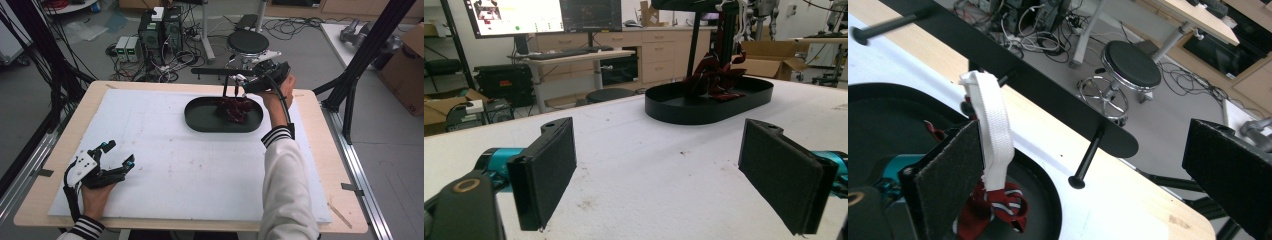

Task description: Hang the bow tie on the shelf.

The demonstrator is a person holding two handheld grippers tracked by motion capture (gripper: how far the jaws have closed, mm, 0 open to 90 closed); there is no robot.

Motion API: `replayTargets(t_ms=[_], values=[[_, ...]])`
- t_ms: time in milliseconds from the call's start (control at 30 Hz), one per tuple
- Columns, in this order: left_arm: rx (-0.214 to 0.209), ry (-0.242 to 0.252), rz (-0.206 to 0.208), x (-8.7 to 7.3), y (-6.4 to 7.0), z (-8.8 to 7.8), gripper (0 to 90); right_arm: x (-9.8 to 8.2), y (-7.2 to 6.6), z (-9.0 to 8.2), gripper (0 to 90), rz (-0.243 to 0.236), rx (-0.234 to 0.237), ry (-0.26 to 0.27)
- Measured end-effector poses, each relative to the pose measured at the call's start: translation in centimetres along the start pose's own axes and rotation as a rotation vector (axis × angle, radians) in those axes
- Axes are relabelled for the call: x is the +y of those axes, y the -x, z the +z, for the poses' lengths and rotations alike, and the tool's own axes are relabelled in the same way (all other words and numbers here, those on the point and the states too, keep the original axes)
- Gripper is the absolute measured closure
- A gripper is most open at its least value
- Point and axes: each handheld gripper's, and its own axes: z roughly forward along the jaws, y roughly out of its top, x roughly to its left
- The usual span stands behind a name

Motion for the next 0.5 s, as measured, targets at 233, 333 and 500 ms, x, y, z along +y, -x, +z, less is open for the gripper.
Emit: replayTargets(t_ms=[233,333,500], values=[[0.001,0.0,0.003,0.0,0.0,0.0,15.7,-0.7,-0.2,-1.5,2.5,0.019,0.049,0.06],[0.001,-0.003,0.0,0.0,0.0,0.0,15.7,-1.2,-0.4,-2.3,2.5,0.035,0.075,0.08],[-0.001,-0.008,0.004,0.0,0.1,0.1,15.7,-2.2,-0.9,-4.5,2.5,0.066,0.115,0.137]])
